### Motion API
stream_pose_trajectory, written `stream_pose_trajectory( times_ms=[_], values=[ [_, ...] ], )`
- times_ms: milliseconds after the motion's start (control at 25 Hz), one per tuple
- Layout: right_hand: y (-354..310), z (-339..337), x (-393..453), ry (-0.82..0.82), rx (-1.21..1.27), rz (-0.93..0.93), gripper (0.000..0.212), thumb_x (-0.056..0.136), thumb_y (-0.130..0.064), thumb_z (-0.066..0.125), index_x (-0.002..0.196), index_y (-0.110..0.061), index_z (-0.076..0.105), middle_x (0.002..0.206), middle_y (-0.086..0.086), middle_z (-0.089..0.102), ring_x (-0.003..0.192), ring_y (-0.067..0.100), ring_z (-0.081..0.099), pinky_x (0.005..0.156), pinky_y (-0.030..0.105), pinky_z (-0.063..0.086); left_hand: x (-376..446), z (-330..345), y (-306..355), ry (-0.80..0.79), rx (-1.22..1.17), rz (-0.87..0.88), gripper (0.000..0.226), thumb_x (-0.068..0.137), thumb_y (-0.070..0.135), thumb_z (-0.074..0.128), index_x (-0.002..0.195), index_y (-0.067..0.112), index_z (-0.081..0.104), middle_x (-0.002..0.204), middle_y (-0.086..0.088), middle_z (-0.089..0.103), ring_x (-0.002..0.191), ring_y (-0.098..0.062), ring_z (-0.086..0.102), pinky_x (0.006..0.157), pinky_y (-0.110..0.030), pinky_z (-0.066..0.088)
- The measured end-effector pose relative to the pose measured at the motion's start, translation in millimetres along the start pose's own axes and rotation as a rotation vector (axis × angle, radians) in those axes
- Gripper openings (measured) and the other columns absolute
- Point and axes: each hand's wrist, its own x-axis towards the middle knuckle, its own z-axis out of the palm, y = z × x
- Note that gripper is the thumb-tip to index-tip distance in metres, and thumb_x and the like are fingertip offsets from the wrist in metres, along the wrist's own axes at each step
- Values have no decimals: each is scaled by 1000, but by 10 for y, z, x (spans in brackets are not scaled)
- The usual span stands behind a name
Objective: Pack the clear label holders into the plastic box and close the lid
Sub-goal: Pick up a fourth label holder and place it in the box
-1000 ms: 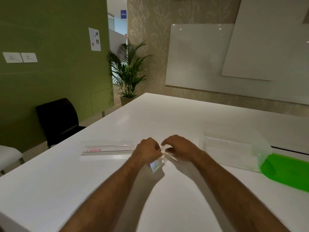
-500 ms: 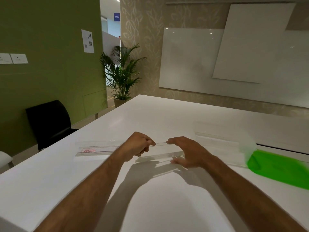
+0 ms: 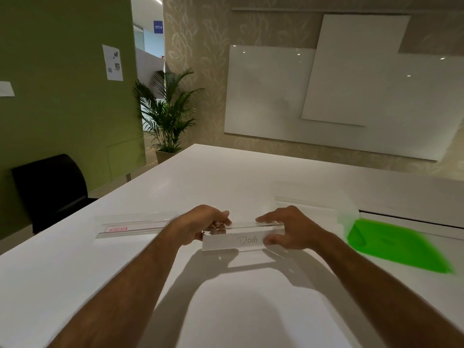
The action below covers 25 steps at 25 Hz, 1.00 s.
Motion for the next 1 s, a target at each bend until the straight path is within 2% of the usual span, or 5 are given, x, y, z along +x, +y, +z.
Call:
stream_pose_trajectory(
  times_ms=[160,320,400,640,1000],
  values=[
    [69,-42,-120,-17,27,45,52,71,-39,80,121,-30,67,117,-9,70,81,-19,51,74,-3,35,76,53,29,-57,184,42,57,89,65,54,99,14,80,93,0,73,88,-17,64,72,-29,47],
    [135,-106,-233,-23,100,75,50,71,-42,79,117,-27,70,113,-10,72,91,-1,64,81,12,50,58,214,122,-66,365,72,75,80,81,45,100,16,78,102,0,76,89,-16,67,76,-28,50],
    [178,-136,-289,-14,137,86,48,70,-43,79,115,-26,71,109,-12,73,93,0,66,83,22,54,68,301,171,-75,461,98,75,76,81,52,99,15,78,98,-2,75,85,-17,68,75,-28,50],
    [334,-285,-459,27,188,155,50,67,-41,84,112,-23,73,111,-12,72,100,-2,65,86,20,52,120,472,281,-87,743,290,52,65,53,84,102,18,76,104,-2,73,97,-19,69,79,-30,54],
    [577,-982,-507,120,9,189,48,71,-39,83,114,-21,72,113,-4,73,99,7,66,90,22,51,332,704,854,10,794,634,45,77,38,81,118,21,72,109,7,69,93,-14,63,81,-26,55]
  ],
)
